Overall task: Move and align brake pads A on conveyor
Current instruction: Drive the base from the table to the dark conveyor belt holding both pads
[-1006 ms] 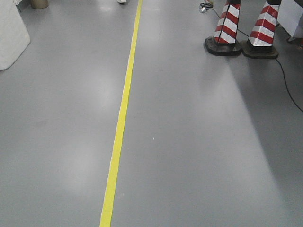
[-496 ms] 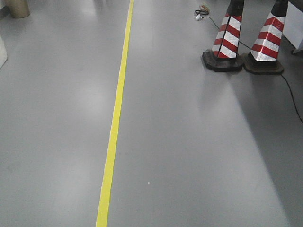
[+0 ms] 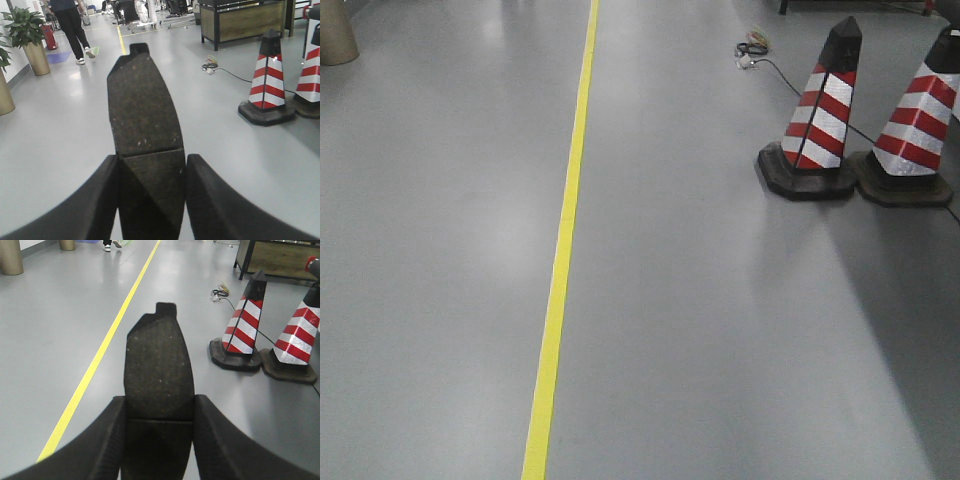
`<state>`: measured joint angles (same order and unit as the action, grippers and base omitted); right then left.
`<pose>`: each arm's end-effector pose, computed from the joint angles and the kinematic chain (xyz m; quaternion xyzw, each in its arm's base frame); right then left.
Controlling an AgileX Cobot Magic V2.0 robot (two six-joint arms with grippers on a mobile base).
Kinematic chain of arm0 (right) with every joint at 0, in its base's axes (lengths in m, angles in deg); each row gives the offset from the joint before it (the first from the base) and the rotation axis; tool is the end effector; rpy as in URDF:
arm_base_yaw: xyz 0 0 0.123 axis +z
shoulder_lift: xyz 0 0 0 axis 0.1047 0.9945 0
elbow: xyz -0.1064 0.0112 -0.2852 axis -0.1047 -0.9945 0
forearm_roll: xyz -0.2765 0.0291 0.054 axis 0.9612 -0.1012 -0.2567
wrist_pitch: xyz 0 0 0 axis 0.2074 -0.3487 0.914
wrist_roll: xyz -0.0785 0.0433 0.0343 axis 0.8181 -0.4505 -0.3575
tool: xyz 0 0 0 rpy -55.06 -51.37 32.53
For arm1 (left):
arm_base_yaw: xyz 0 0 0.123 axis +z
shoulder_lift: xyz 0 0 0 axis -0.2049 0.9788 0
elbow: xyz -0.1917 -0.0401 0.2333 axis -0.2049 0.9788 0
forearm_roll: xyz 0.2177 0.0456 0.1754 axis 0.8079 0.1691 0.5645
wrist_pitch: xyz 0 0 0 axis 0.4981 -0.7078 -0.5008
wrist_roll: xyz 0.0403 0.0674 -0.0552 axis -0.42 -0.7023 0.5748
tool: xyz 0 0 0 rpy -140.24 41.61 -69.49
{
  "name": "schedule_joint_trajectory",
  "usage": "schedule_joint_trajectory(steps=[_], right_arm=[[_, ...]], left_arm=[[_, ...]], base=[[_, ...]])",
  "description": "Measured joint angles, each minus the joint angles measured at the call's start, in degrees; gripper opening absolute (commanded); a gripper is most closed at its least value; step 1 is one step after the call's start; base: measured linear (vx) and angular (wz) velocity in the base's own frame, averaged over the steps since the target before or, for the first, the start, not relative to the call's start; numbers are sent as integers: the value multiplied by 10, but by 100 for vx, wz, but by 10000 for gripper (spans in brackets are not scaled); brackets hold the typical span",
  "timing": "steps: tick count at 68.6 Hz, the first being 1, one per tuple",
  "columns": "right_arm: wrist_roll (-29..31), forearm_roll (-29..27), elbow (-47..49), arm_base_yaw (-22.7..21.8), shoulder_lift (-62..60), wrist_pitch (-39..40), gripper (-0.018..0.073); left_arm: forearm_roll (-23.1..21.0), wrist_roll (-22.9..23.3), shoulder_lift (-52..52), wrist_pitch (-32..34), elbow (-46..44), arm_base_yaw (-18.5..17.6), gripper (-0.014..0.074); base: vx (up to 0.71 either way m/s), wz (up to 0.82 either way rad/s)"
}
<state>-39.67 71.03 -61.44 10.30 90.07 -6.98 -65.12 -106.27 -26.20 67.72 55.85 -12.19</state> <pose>0.0771 0.0058 0.2892 -0.0664 0.7953 -0.0050 0.6025 0.0956 -0.0119 0.2745 0.0790 0.7518 -0.0136 0.6545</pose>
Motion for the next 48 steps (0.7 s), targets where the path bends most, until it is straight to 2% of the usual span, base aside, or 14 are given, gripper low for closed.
schedule_joint_trajectory(steps=[48], right_arm=[[0, 0, 0, 0, 0, 0, 8]], left_arm=[[0, 0, 0, 0, 0, 0, 137]], base=[[74, -5]])
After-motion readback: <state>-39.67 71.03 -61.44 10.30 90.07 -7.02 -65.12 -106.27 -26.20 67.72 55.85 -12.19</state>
